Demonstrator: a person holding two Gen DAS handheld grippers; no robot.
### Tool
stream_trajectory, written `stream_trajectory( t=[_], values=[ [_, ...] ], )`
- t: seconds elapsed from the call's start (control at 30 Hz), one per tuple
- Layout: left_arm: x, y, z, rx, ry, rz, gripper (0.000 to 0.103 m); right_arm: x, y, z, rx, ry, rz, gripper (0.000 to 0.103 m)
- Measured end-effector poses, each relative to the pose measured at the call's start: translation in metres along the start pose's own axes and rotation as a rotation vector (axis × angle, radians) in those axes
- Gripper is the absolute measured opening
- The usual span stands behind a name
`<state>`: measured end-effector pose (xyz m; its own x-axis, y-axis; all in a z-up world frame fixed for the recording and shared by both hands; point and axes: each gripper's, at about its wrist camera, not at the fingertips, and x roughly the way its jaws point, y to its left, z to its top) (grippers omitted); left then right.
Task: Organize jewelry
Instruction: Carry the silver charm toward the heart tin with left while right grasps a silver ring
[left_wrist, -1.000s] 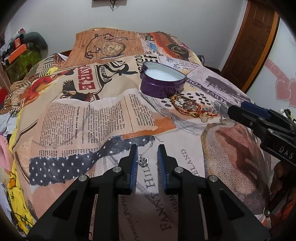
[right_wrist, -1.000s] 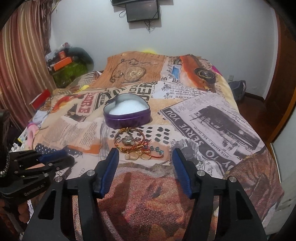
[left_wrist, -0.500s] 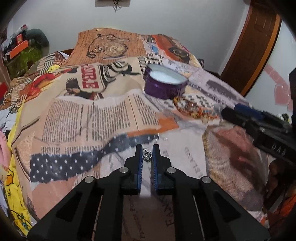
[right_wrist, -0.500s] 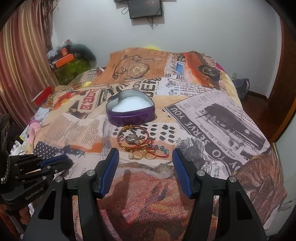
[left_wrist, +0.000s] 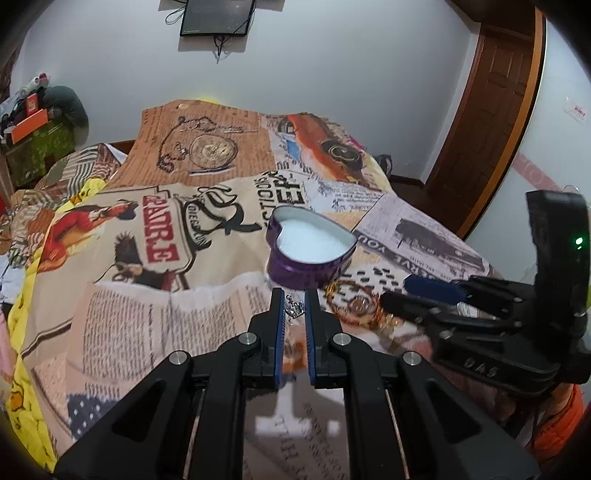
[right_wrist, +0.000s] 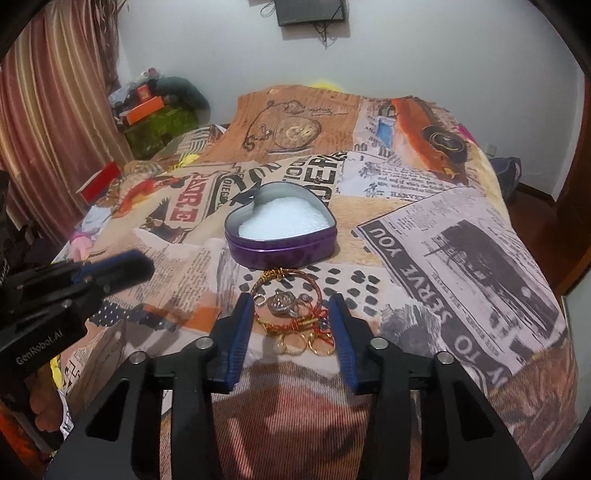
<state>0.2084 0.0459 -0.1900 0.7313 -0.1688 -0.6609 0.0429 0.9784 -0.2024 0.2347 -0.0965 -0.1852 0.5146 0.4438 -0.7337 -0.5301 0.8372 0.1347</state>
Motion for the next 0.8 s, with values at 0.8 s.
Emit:
stream_trajectory(
  t=[0.8],
  values=[
    [0.018,0.003,-0.005,-0.014,0.012,-0.023,0.009,0.035,0.004,0.004,-0.121,0.112,0.013,0.019]
  ],
)
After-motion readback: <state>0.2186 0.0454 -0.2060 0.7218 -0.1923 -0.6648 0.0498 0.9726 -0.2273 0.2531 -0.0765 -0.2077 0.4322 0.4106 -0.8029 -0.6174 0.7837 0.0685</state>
